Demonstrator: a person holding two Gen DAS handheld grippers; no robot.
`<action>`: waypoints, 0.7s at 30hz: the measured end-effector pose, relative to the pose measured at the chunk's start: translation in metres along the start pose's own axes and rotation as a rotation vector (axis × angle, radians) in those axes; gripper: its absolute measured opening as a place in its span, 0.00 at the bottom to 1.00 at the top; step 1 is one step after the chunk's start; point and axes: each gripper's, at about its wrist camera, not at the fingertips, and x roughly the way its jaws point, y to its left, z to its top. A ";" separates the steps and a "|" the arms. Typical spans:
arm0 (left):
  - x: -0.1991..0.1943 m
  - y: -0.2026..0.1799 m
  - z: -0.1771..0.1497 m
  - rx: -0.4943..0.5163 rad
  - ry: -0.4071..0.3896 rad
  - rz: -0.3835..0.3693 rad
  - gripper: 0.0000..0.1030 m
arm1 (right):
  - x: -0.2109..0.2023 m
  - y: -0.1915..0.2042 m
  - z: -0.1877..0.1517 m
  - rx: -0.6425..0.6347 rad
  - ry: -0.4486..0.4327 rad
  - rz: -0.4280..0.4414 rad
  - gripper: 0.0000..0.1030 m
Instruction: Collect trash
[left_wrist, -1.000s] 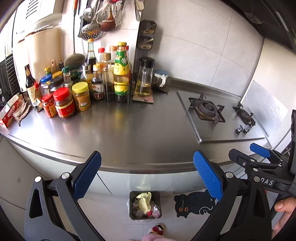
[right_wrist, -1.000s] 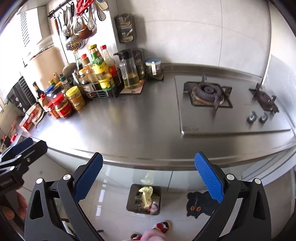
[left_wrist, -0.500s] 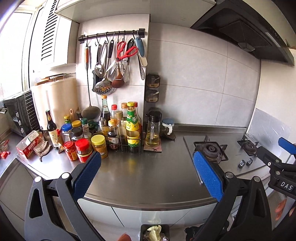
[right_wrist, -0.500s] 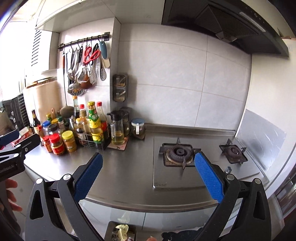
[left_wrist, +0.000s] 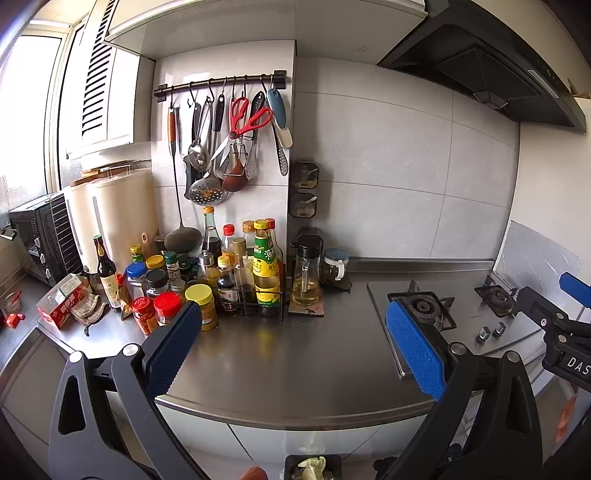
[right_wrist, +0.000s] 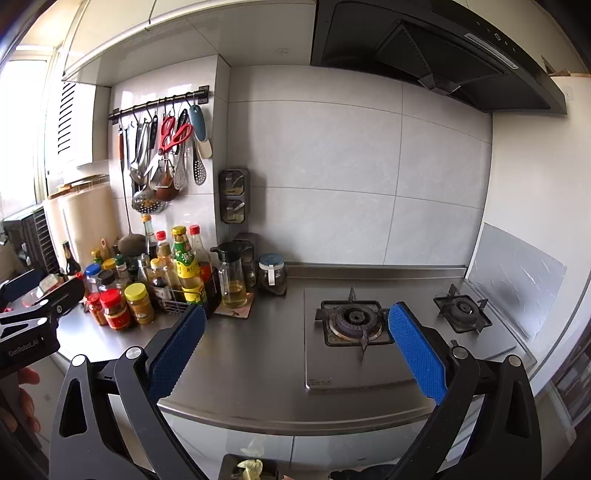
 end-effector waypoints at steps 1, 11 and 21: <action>0.000 0.000 0.000 0.003 0.000 0.003 0.92 | 0.001 0.001 0.000 -0.003 0.002 -0.001 0.97; 0.003 0.003 0.002 0.008 0.003 0.003 0.92 | 0.001 0.004 0.004 0.001 0.011 -0.003 0.97; 0.005 0.002 0.002 0.017 0.011 -0.012 0.92 | 0.002 0.003 0.004 0.003 0.021 -0.012 0.97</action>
